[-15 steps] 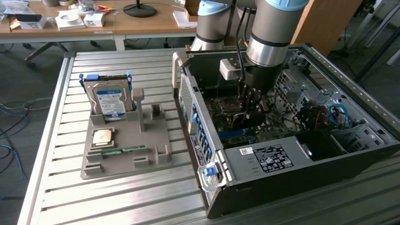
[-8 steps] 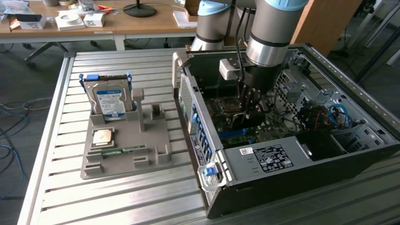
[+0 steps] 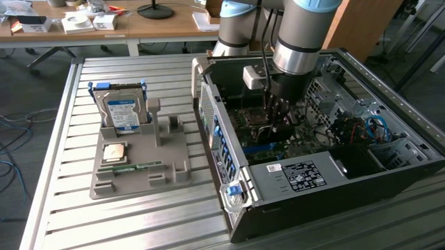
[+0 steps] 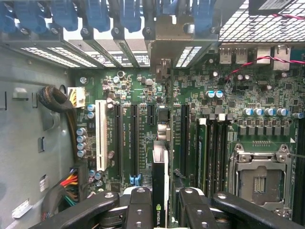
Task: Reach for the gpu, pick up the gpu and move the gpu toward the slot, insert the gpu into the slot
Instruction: 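Insert the gpu into the slot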
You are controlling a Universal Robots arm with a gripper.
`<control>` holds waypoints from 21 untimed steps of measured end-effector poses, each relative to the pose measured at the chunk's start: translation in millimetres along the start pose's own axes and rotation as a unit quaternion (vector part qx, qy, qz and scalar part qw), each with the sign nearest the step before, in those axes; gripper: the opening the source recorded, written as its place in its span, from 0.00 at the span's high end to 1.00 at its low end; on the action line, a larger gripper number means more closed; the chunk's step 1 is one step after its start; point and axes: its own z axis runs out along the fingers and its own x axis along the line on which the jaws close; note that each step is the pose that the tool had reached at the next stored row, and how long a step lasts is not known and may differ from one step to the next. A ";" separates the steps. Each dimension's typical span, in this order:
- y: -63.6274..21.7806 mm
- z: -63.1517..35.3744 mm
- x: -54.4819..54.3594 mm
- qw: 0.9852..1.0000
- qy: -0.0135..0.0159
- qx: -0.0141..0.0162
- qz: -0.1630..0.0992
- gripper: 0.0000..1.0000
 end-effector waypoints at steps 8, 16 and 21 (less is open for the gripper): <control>0.3 0.7 -1.0 1.000 0.000 0.000 0.000 0.73; 3.1 0.8 -1.0 1.000 0.000 0.000 0.000 0.73; 3.4 1.6 -1.0 1.000 0.000 0.000 0.000 0.73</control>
